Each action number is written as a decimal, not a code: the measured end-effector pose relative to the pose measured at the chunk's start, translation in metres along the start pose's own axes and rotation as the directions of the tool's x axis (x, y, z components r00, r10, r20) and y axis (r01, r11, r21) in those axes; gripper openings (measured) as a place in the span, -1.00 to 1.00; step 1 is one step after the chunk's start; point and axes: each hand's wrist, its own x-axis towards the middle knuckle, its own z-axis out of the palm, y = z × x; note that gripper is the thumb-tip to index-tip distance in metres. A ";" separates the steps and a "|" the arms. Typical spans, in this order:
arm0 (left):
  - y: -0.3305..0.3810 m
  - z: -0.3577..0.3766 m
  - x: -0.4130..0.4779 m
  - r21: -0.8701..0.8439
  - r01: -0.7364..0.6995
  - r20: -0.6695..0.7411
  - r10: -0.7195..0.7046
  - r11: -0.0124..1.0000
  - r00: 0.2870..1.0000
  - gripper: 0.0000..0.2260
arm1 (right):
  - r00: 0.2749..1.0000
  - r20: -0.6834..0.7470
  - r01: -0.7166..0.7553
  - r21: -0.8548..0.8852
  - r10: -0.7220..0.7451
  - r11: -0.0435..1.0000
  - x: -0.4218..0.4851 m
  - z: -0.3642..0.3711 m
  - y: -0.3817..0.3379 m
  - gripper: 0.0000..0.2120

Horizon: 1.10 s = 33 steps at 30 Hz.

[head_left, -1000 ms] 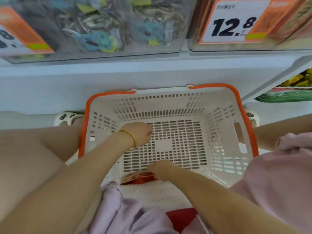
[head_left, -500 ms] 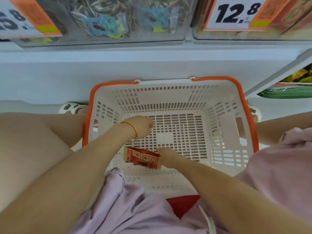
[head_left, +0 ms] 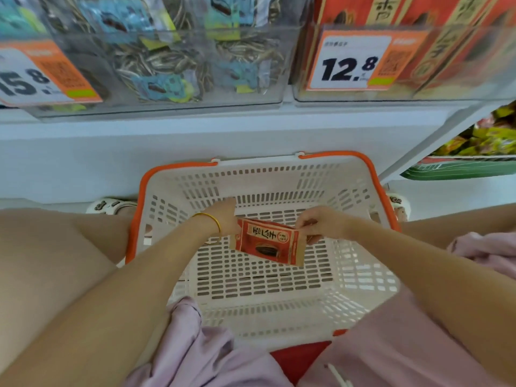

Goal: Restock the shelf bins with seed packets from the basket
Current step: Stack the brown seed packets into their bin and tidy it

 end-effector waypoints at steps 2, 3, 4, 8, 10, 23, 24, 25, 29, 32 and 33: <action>0.013 -0.005 -0.001 -0.251 -0.028 0.009 0.031 0.968 0.999 -0.46 | 0.998 -0.050 0.031 0.109 -0.025 0.994 -0.025 -0.026 -0.001 -0.92; 0.021 -0.007 -0.003 -0.372 -0.071 -0.004 0.075 0.926 0.997 -0.56 | 0.997 -0.075 0.042 0.167 -0.030 0.985 -0.037 -0.036 -0.001 -0.93; 0.031 -0.009 -0.007 -0.471 -0.136 -0.043 0.132 0.872 0.990 -0.65 | 0.994 -0.107 0.049 0.210 -0.027 0.976 -0.050 -0.045 0.000 -0.93; 0.077 -0.028 -0.034 -0.588 -0.341 -0.189 0.285 0.734 0.940 -0.79 | 0.973 -0.225 0.052 0.026 -0.045 0.998 -0.095 -0.073 -0.004 -0.78; 0.103 -0.044 -0.050 -0.502 -0.437 -0.252 0.357 0.746 0.899 -0.83 | 0.963 -0.243 0.098 -0.082 -0.115 0.992 -0.117 -0.085 -0.015 -0.65; 0.287 -0.190 -0.168 0.232 -0.819 -0.726 0.654 0.525 0.214 -0.71 | 0.343 -0.828 0.728 -0.064 -0.443 0.683 -0.259 -0.204 -0.080 -0.65; 0.293 -0.197 -0.164 0.280 -0.785 -0.731 0.653 0.552 0.198 -0.70 | 0.290 -0.856 0.730 -0.091 -0.428 0.677 -0.262 -0.212 -0.083 -0.66; 0.300 -0.202 -0.156 0.324 -0.734 -0.730 0.651 0.597 0.207 -0.69 | 0.252 -0.874 0.721 -0.117 -0.416 0.683 -0.263 -0.218 -0.085 -0.66; 0.315 -0.215 -0.115 0.463 -0.505 -0.680 0.658 0.728 0.325 -0.80 | 0.268 -0.875 0.692 -0.116 -0.403 0.712 -0.249 -0.232 -0.084 -0.68; 0.324 -0.220 -0.104 0.448 -0.446 -0.671 0.621 0.775 0.405 -0.86 | 0.311 -0.876 0.667 -0.075 -0.369 0.741 -0.237 -0.237 -0.079 -0.71; 0.328 -0.221 -0.103 0.420 -0.436 -0.676 0.595 0.796 0.435 -0.88 | 0.328 -0.872 0.646 -0.075 -0.365 0.759 -0.234 -0.238 -0.077 -0.71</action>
